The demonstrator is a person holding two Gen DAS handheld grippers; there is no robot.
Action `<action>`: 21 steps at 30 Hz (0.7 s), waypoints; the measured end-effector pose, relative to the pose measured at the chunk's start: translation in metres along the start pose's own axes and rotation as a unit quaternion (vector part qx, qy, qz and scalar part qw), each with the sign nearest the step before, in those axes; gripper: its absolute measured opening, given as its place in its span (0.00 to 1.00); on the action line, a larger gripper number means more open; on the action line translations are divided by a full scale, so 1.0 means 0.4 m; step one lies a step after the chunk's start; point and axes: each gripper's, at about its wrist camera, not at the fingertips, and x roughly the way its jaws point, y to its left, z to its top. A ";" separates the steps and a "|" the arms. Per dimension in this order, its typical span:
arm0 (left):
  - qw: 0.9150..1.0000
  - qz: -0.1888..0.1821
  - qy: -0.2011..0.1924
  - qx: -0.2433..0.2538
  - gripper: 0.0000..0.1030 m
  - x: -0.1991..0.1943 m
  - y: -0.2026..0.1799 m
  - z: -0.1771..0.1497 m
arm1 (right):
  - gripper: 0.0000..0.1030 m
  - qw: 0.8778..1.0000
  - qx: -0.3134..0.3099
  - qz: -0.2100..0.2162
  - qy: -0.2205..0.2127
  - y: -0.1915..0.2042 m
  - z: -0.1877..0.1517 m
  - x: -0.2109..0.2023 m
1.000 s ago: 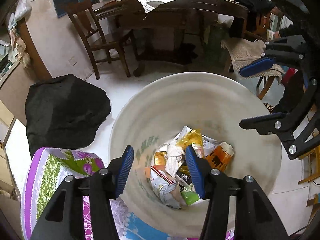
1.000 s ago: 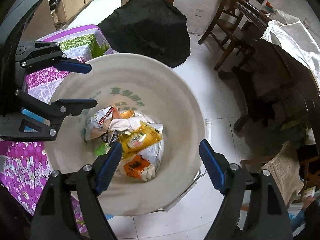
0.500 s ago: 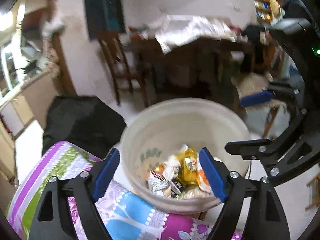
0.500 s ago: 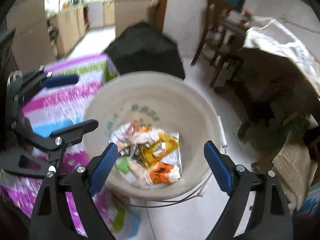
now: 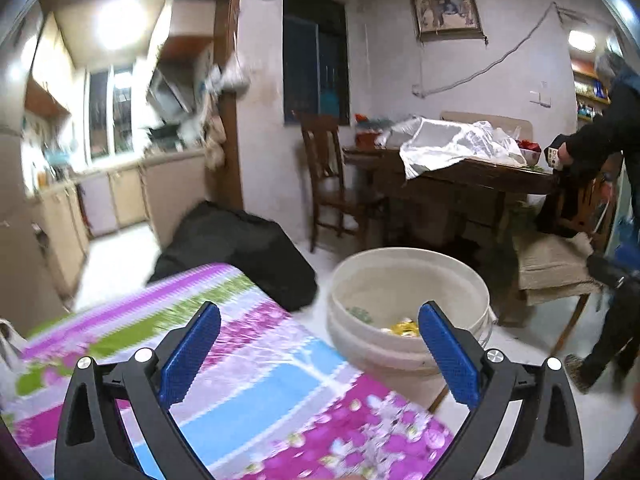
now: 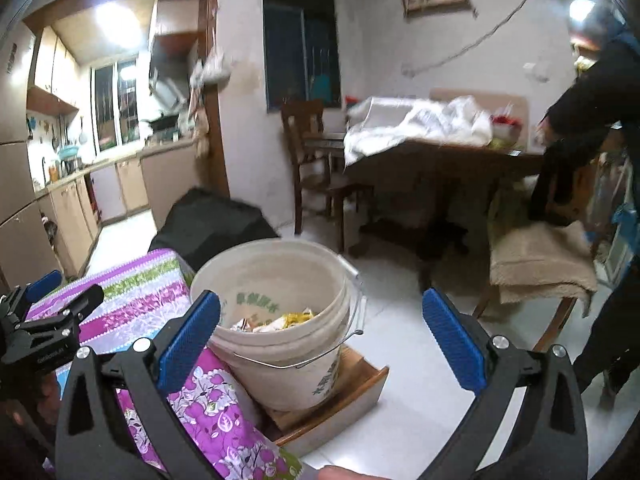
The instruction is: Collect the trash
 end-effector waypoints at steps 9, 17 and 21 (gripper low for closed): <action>0.998 0.036 0.014 -0.041 0.96 -0.176 0.021 -0.053 | 0.95 0.999 0.027 0.032 -0.016 0.021 -0.068 -0.136; 0.997 0.068 0.029 -0.034 0.96 -0.214 -0.006 -0.078 | 0.95 0.999 -0.015 -0.047 -0.004 0.066 -0.118 -0.143; 0.996 0.075 0.029 -0.022 0.96 -0.214 -0.018 -0.076 | 0.95 0.998 -0.024 -0.055 0.000 0.071 -0.136 -0.146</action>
